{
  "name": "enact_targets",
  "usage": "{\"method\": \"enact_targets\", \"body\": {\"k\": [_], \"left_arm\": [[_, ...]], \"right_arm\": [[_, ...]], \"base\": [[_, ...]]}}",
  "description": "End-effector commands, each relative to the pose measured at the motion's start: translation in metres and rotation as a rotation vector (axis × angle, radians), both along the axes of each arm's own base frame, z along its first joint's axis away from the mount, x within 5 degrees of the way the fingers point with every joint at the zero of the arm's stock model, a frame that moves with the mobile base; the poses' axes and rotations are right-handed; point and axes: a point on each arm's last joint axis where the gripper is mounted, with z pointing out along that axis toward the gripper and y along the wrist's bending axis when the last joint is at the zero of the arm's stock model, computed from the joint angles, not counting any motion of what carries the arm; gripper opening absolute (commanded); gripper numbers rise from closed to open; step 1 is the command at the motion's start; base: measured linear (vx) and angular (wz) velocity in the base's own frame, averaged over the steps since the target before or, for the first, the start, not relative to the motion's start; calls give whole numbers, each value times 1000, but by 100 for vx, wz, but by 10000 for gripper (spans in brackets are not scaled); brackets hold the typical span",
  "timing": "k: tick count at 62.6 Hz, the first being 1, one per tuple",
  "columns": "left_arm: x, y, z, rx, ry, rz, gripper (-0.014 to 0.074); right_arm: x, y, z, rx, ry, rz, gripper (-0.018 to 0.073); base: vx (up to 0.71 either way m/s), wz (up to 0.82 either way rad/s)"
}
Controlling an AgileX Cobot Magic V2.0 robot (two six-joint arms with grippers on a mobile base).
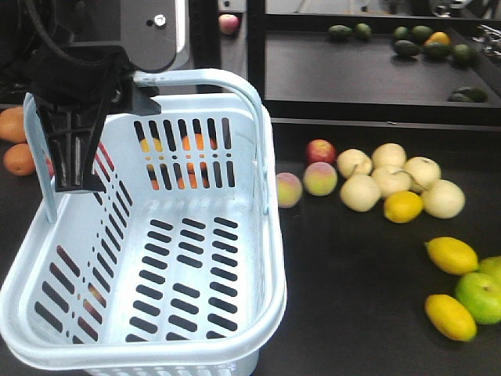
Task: Pick three apples into basket with both arms
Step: 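Drive the base away from the table holding the basket up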
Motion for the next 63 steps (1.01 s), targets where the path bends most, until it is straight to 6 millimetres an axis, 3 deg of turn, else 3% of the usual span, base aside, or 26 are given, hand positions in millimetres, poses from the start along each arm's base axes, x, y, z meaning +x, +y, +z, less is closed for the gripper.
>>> {"method": "enact_targets", "body": {"k": [1,63], "left_arm": [[-9,8,21,-73,-79,3,-7],[-9,8,21,-73,-79,3,-7]], "right_arm": [[0,0,3,-12,-77,2,-8],[0,0,3,-12,-77,2,-8]], "base": [[-4,40],[-8,51]]}}
